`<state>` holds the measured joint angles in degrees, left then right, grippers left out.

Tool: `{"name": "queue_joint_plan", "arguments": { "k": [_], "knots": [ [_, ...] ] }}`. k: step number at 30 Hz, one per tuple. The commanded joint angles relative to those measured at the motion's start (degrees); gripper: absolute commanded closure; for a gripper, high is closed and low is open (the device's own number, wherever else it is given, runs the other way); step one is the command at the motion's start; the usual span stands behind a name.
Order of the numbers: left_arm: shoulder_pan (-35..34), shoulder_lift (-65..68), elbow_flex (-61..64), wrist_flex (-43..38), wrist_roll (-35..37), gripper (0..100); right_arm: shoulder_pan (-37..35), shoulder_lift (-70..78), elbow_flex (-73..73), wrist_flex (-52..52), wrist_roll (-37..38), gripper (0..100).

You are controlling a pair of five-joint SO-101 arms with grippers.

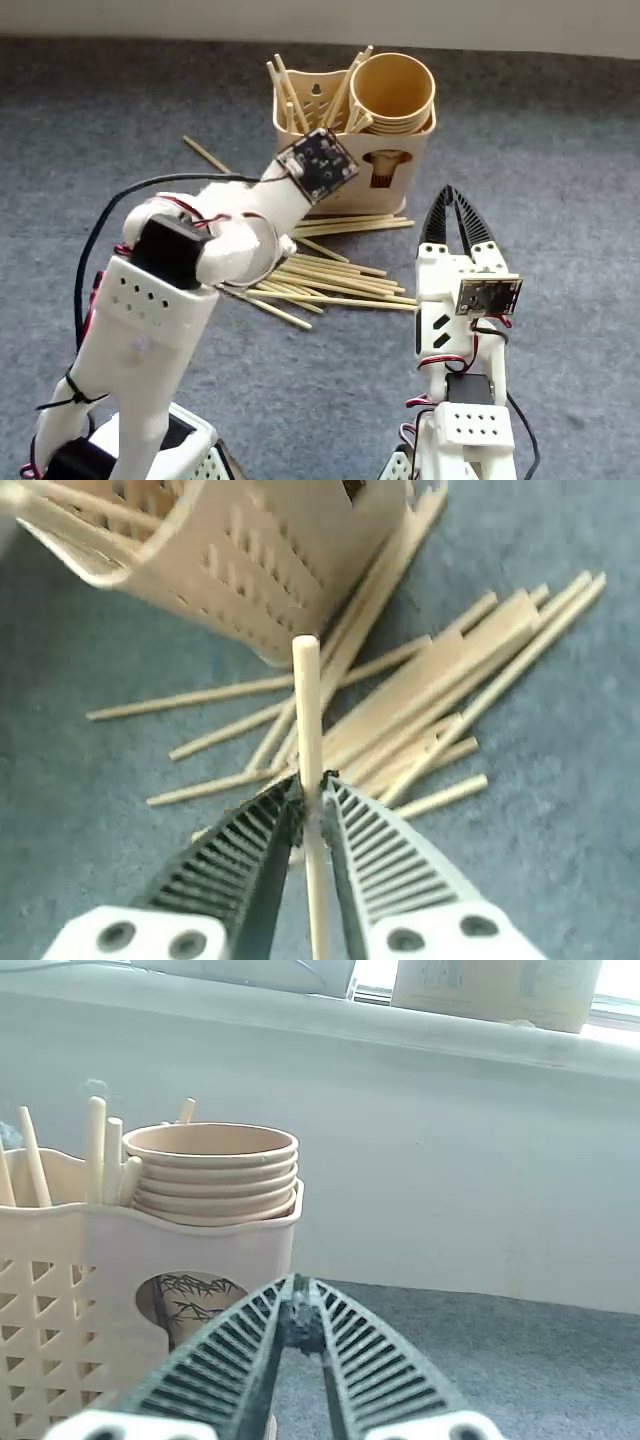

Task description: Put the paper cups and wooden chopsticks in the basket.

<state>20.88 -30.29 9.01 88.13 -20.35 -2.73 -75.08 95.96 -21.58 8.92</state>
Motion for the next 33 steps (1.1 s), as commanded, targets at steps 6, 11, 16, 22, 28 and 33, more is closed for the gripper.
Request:
{"name": "queue_joint_plan", "arguments": {
  "k": [6,11,16,22,28,33],
  "knots": [
    [0.75,-1.89,-9.27,-22.68,7.65,99,0.48,-0.48,5.93,-1.01,0.09,99.3],
    [0.75,-1.89,-9.19,-35.08,8.09,99,0.48,-0.48,5.93,-1.01,0.09,99.3],
    [0.66,-1.89,-9.19,-44.57,17.41,99,0.48,-0.48,5.93,-1.01,0.09,99.3],
    [0.48,-1.71,-9.19,-52.04,22.07,99,0.48,-0.48,5.93,-1.01,0.09,99.3],
    [-4.53,-0.13,-8.75,-59.43,28.84,99,0.48,-0.48,5.93,-1.01,0.09,99.3],
    [-7.34,6.64,-8.57,-66.11,29.71,99,0.48,-0.48,5.93,-1.01,0.09,99.3]
  ]
}}
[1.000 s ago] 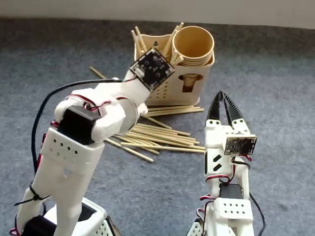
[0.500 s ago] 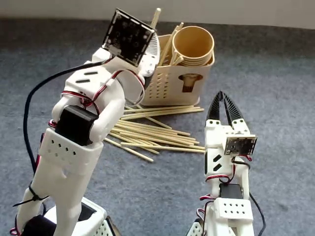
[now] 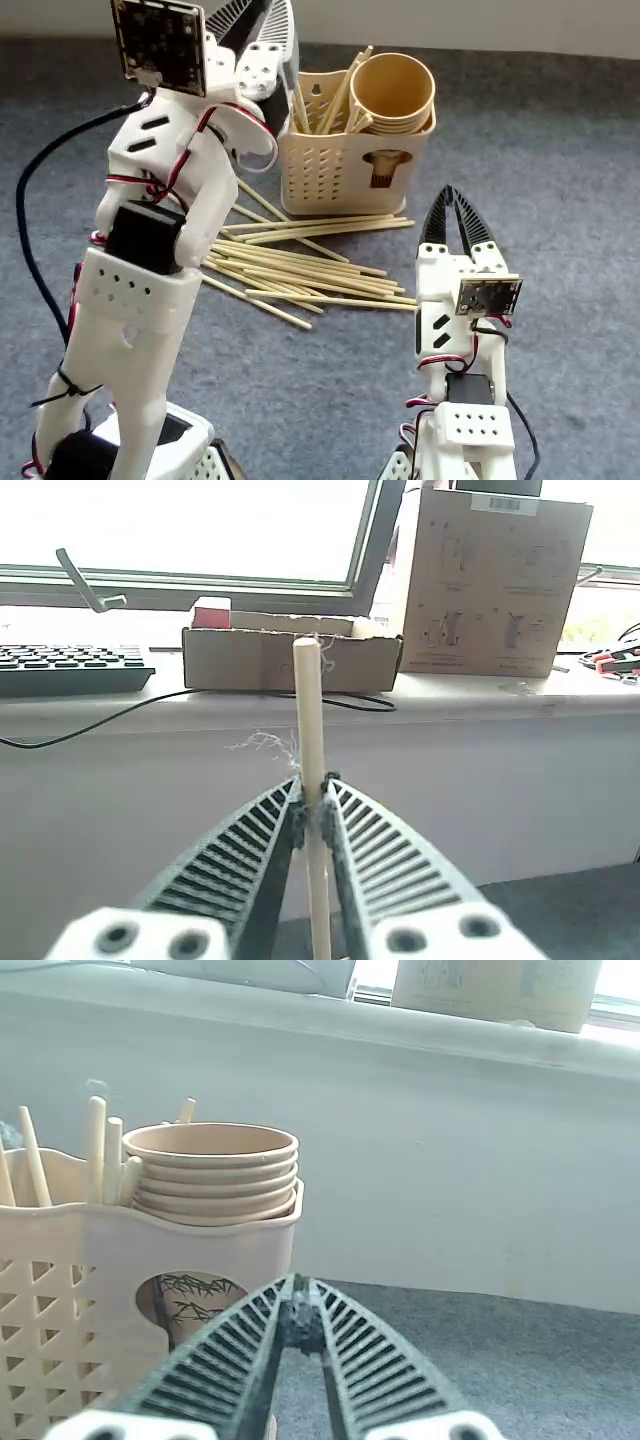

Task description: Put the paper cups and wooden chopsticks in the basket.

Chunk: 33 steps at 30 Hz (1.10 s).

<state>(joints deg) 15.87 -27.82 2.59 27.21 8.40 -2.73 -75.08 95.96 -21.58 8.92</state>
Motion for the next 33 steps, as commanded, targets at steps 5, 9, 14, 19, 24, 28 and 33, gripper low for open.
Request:
{"name": "queue_joint_plan", "arguments": {
  "k": [5,9,14,19,24,28,33],
  "knots": [
    [-4.00,10.15,-2.51,-7.65,1.05,99,0.48,-0.48,5.93,-1.01,0.09,99.3],
    [-4.44,12.35,-2.24,-7.56,1.05,99,0.48,-0.48,5.93,-1.01,0.09,99.3],
    [-4.09,12.44,-2.42,-6.15,1.05,96,0.48,-0.48,5.93,-1.01,0.09,99.3],
    [-4.00,12.44,-7.25,5.19,0.79,91,0.48,-0.48,5.93,-1.01,0.09,99.3],
    [-4.44,12.35,-12.18,15.56,0.53,91,0.48,-0.48,5.93,-1.01,0.09,99.3],
    [-4.44,12.35,-16.22,26.90,-4.92,91,0.48,-0.48,5.93,-1.01,0.09,99.3],
    [-4.44,12.35,-20.18,41.23,-10.29,92,0.48,-0.48,5.93,-1.01,0.09,99.3]
  ]
}}
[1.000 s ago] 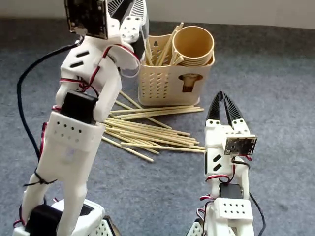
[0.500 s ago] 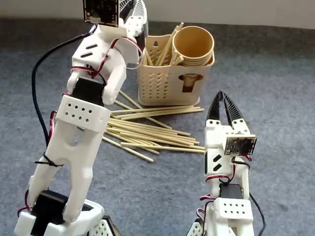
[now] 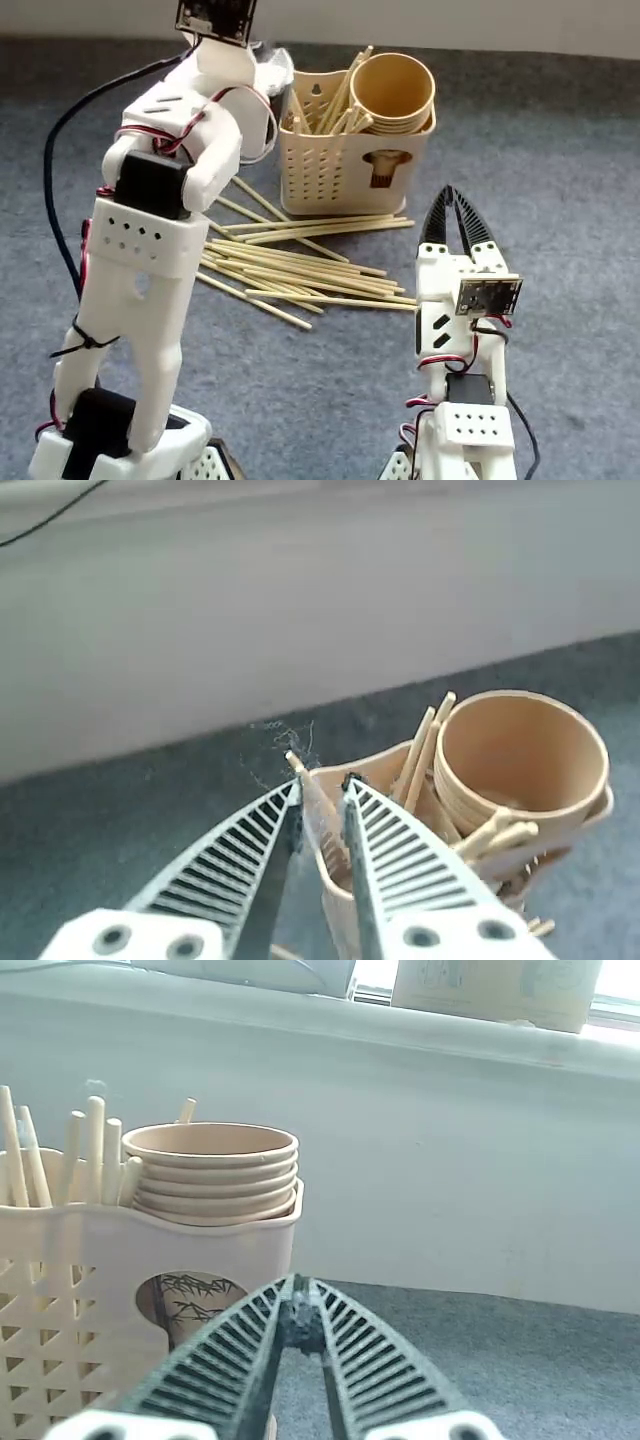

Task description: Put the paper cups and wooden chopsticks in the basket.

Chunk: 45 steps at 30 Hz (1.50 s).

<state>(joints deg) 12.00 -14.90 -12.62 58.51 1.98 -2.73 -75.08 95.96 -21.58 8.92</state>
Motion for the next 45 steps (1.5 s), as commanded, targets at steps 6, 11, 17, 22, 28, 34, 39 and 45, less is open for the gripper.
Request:
{"name": "queue_joint_plan", "arguments": {
  "k": [6,11,17,22,28,34,39,45],
  "knots": [
    [-0.57,-0.57,-5.67,24.44,-11.60,92,0.48,-0.48,5.93,-1.01,0.09,99.3],
    [-0.57,-0.57,-5.58,33.76,-19.16,92,0.48,-0.48,5.93,-1.01,0.09,99.3],
    [-2.33,-0.57,-5.41,39.38,-23.03,92,0.48,-0.48,5.93,-1.01,0.09,99.3],
    [-4.26,-0.57,-1.19,40.70,-27.96,99,0.48,-0.48,5.93,-1.01,0.09,99.3],
    [-6.46,-0.57,7.60,40.35,-31.38,99,0.48,-0.48,5.93,-1.01,0.09,99.3],
    [-6.46,-4.62,15.08,39.82,-32.09,99,0.48,-0.48,5.93,-1.01,0.09,99.3],
    [-6.02,-16.75,29.32,29.71,-32.09,98,0.48,-0.48,5.93,-1.01,0.09,99.3],
    [-6.11,-18.42,41.01,23.82,-38.86,91,0.48,-0.48,5.93,-1.01,0.09,99.3]
  ]
}}
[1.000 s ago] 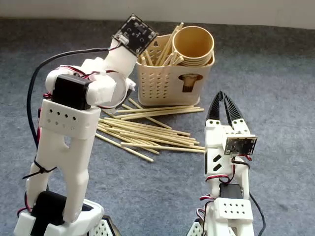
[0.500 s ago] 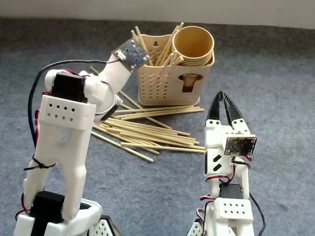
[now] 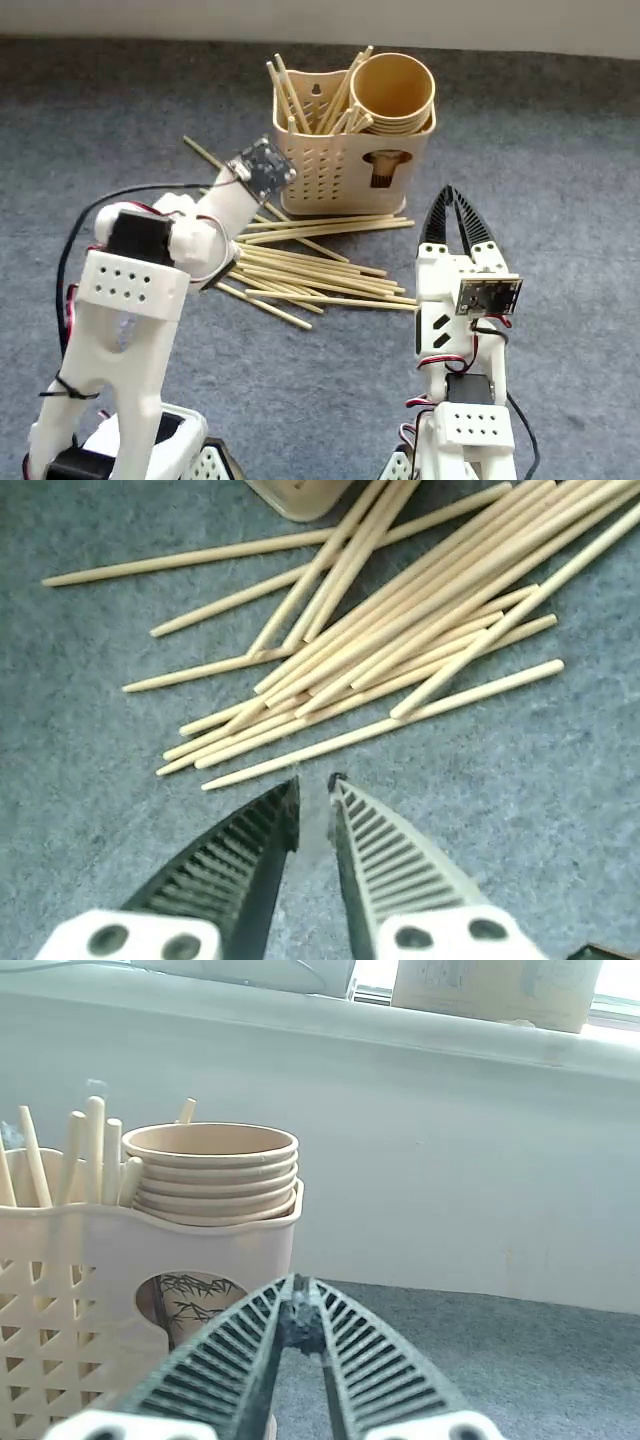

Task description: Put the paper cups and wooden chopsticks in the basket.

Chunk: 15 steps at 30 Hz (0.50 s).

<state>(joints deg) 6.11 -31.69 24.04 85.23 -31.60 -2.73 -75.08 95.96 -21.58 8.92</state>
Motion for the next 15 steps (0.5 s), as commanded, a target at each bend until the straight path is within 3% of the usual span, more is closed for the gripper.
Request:
{"name": "queue_joint_plan", "arguments": {
  "k": [1,8,15],
  "knots": [
    [-0.31,-1.36,5.49,-3.43,-7.47,91,0.48,-0.48,5.93,-1.01,0.09,99.3],
    [-0.57,1.45,12.70,-10.02,-18.29,91,0.48,-0.48,5.93,-1.01,0.09,99.3],
    [-0.57,9.54,14.29,-14.24,-24.35,86,0.48,-0.48,5.93,-1.01,0.09,99.3]
  ]
}}
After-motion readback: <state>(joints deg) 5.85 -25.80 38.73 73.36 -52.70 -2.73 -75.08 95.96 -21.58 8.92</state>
